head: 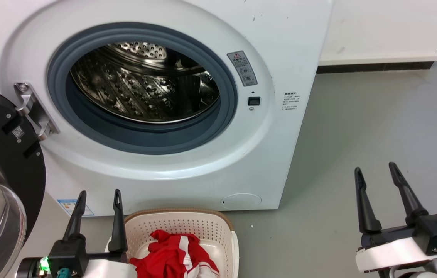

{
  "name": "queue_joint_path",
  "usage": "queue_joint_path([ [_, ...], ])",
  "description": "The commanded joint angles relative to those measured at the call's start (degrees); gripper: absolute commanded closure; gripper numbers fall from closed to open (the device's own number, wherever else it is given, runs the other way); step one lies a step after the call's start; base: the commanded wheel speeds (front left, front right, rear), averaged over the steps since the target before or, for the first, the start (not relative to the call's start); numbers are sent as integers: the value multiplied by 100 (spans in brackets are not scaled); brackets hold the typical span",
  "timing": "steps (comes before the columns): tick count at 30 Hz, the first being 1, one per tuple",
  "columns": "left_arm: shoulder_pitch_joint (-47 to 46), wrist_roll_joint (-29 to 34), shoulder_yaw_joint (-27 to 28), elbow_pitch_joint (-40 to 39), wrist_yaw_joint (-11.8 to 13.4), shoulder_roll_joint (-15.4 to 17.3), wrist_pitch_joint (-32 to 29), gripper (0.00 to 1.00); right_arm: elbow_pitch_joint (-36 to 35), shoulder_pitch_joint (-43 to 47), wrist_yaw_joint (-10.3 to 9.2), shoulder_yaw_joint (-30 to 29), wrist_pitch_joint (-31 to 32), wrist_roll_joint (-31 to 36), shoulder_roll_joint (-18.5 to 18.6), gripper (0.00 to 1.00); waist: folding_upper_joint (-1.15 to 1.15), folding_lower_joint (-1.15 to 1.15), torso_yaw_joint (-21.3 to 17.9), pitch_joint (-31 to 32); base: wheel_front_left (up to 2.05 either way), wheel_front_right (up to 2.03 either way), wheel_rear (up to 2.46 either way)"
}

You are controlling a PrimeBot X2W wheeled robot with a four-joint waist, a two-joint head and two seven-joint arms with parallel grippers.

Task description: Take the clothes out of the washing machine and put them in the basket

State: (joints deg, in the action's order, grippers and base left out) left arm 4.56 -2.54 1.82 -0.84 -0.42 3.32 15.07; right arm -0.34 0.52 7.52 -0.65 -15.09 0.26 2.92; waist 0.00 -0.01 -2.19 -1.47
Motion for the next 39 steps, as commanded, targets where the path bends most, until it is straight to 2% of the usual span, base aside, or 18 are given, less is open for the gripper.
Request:
queue_joint_path([
  [1, 74, 51, -15, 25, 38, 0, 15, 0, 8, 83, -5, 27, -11, -16, -7, 0, 0, 1, -25, 45, 0, 0, 0],
  [26, 53, -31, 25, 26, 159, -41, 15, 0, 17, 1, -6, 39, -11, -76, -6, 0, 0, 1, -85, 35, 0, 0, 0],
  [27, 83, -20, 26, 48, 145, -31, 0, 100, 20, 11, 0, 40, 0, -95, -1, 100, 0, 2, -85, 34, 0, 0, 0],
  [33, 95, -165, 41, 314, 129, -44, -79, 100, 214, 115, 1, 59, 21, -252, 0, 100, 0, 2, -82, 35, 0, 0, 0],
  [39, -18, -907, 90, 424, 59, -44, -267, 100, 306, 50, 1, 61, 156, -1074, 52, 100, 0, 2, -67, 39, 0, 0, 0],
])
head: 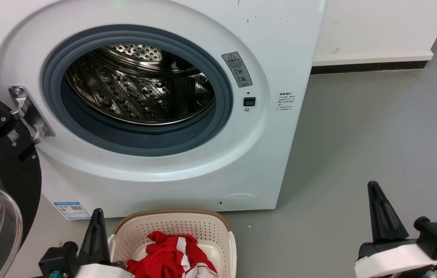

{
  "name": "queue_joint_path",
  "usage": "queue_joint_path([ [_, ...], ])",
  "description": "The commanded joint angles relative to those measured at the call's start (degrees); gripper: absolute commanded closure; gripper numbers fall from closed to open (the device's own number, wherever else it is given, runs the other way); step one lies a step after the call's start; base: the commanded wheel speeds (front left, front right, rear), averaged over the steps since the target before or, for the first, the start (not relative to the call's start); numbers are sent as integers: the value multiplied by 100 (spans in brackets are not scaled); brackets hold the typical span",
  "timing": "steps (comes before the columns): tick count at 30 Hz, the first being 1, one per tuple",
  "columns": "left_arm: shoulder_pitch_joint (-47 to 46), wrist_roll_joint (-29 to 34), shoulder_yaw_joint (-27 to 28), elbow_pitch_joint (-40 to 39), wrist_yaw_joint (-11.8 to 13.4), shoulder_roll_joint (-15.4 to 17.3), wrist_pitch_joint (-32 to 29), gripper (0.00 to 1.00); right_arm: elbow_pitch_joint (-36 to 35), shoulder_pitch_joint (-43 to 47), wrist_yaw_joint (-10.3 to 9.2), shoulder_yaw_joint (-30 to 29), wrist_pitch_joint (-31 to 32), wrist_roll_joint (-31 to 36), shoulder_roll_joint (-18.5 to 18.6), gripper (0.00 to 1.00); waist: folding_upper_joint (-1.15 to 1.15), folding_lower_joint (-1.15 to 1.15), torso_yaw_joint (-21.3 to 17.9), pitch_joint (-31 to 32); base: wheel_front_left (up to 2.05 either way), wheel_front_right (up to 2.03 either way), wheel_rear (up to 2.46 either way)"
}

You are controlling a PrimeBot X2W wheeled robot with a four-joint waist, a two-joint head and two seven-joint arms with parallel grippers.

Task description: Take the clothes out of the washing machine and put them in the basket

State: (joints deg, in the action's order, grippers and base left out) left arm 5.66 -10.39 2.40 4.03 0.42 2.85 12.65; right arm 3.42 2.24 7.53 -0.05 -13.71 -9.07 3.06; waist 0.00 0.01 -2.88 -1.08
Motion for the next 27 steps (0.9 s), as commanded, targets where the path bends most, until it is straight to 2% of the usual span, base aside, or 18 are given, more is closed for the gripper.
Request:
queue_joint_path([
  [1, -142, -241, 36, -50, -38, 4, -52, 100, -51, -136, -1, 2, 39, -272, 45, 100, 0, 0, 4, 1, 0, 0, 0],
  [27, -494, -2880, 150, 277, -292, 4, -659, 100, 309, -394, -2, -37, 555, -3095, 161, 100, 0, 0, 66, 21, 0, 0, 0],
])
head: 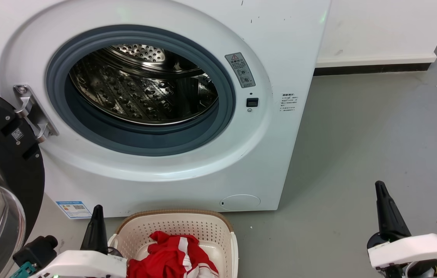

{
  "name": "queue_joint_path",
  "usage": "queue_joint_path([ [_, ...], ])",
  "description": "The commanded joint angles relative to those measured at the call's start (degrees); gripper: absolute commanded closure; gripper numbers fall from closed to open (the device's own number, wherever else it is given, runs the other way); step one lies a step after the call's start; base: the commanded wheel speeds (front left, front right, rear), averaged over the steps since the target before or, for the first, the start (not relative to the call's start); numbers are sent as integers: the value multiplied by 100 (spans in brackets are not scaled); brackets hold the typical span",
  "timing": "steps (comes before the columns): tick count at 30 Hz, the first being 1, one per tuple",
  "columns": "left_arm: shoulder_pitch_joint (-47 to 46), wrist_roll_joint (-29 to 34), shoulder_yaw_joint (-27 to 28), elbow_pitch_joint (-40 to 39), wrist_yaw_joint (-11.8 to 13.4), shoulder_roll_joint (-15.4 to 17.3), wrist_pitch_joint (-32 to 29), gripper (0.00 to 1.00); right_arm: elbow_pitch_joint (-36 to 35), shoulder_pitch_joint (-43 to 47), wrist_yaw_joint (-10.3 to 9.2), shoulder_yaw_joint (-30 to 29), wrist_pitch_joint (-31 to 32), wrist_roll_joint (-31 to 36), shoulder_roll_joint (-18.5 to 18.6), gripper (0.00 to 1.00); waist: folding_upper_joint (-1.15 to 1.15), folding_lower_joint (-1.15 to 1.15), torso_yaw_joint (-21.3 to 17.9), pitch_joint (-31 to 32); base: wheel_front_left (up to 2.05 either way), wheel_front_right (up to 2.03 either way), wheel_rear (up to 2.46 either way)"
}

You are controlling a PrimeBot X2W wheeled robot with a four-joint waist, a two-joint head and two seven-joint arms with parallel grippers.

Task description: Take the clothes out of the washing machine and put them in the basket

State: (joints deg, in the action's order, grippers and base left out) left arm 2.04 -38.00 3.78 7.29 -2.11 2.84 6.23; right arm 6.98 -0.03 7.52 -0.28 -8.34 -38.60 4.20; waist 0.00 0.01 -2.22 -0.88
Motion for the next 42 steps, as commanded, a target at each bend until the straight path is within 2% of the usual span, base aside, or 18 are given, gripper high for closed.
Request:
queue_joint_path([
  [1, -143, -206, 16, -37, -47, 5, -38, 100, -36, -177, -1, -17, 36, -231, 49, 100, 0, 0, 3, 1, 0, 0, 0],
  [21, -363, -1767, 102, 175, -198, 6, -411, 100, 176, -321, -2, -94, 387, -1860, 76, 100, 0, 0, 52, 16, 0, 0, 0],
  [42, -548, -3115, 166, 358, -329, 5, -736, 100, 363, -428, -2, -192, 713, -3236, 74, 100, 0, -1, 103, 32, 0, 0, 0],
])
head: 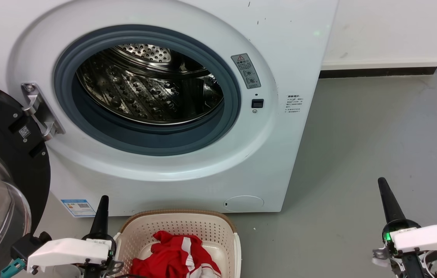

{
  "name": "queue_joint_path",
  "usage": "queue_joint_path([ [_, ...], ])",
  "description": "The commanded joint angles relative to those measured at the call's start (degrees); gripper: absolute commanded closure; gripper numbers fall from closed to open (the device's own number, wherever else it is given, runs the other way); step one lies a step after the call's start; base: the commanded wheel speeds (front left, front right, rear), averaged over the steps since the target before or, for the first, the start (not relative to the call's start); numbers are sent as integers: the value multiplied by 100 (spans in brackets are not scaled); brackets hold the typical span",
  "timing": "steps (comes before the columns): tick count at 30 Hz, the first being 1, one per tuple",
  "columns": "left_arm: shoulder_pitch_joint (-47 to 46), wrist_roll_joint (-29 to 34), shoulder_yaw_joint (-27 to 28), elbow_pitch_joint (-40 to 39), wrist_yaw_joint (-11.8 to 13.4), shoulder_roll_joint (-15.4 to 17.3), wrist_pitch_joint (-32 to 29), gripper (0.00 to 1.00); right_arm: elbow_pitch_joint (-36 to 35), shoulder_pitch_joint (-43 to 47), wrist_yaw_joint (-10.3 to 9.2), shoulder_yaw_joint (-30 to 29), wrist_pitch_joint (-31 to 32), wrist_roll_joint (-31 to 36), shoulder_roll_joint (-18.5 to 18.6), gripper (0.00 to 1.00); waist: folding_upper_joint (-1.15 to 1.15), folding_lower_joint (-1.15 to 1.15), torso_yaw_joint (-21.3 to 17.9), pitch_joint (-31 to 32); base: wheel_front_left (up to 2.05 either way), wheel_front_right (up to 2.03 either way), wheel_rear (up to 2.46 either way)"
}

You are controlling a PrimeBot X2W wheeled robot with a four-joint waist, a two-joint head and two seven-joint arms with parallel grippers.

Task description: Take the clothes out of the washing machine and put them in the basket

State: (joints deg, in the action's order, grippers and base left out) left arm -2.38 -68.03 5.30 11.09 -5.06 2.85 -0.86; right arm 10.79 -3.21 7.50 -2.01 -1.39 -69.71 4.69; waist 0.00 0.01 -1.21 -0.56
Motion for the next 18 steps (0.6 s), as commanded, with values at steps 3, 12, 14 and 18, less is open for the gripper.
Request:
queue_joint_path([
  [3, -121, -226, 20, -5, -48, 4, -52, 100, 0, -119, 0, -29, 49, -242, 25, 100, 0, 0, 7, 2, 0, 0, 0],
  [12, -212, -828, 49, 78, -109, 5, -206, 100, 90, -193, 0, -80, 200, -848, 15, 100, 0, 0, 34, 11, 0, 0, 0],
  [14, -214, -933, 55, 94, -115, 5, -221, 100, 106, -206, 0, -91, 233, -953, 13, 100, 0, 0, 39, 12, 0, 0, 0],
  [18, -250, -1136, 67, 120, -134, 5, -269, 100, 135, -205, -1, -110, 287, -1154, 8, 100, 0, 0, 48, 15, 0, 0, 0],
])
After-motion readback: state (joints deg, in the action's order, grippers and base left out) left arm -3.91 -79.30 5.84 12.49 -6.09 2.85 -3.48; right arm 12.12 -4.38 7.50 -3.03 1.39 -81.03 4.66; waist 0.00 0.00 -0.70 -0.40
